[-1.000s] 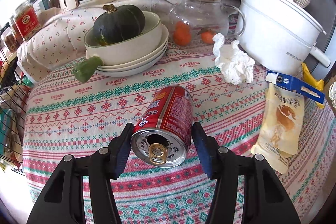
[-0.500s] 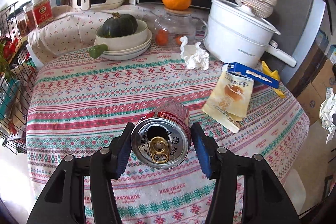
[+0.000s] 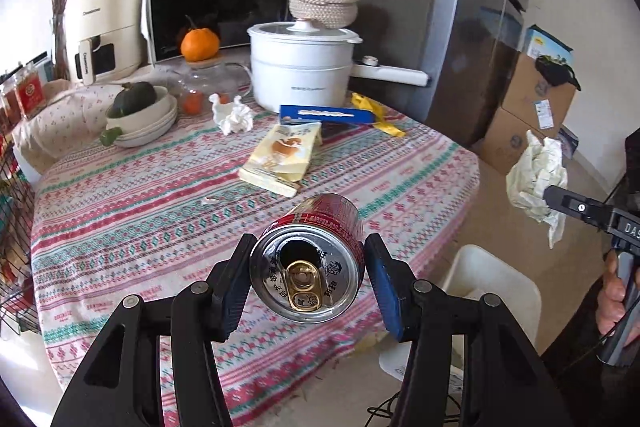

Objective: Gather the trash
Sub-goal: 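Carry the can and paper over the bin and open both tools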

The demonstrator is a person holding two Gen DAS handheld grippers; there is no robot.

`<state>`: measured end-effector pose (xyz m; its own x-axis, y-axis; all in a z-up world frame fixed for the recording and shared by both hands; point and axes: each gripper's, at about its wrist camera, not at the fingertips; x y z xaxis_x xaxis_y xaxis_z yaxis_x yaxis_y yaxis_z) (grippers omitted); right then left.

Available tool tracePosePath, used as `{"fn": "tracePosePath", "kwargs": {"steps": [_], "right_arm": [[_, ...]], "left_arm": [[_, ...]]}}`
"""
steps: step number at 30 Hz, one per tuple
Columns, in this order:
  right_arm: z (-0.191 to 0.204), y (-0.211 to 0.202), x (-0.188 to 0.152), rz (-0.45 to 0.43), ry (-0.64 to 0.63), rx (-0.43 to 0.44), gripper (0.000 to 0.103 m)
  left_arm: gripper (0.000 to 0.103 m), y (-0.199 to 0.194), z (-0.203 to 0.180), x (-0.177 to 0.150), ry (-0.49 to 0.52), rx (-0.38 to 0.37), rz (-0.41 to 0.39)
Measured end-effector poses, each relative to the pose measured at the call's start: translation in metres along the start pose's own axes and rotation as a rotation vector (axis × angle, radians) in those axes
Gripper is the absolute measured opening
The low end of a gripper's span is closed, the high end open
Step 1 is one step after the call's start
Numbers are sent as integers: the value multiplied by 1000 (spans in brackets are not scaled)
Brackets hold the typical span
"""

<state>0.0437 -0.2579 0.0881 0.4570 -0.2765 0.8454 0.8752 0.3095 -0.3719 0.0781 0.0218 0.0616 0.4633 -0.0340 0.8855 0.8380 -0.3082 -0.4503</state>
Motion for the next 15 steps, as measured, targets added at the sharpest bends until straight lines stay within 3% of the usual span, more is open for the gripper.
{"fn": "tracePosePath", "kwargs": {"steps": [9, 15], "right_arm": [[-31, -47, -29, 29, 66, -115, 49], [-62, -32, -70, 249, 126, -245, 52]], "left_arm": [[57, 5, -89, -41, 3, -293, 114], [57, 18, -128, -56, 65, -359, 170]]}}
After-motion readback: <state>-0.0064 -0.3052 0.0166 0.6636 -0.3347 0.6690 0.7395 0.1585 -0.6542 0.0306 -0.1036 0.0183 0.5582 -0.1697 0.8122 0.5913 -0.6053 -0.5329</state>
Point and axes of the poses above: each gripper's, at about its wrist camera, not at the fingertips, and y roughly the way its jaws point, z to its left, x to its top, and after that the axes turned 15 degrees about -z, right-handed
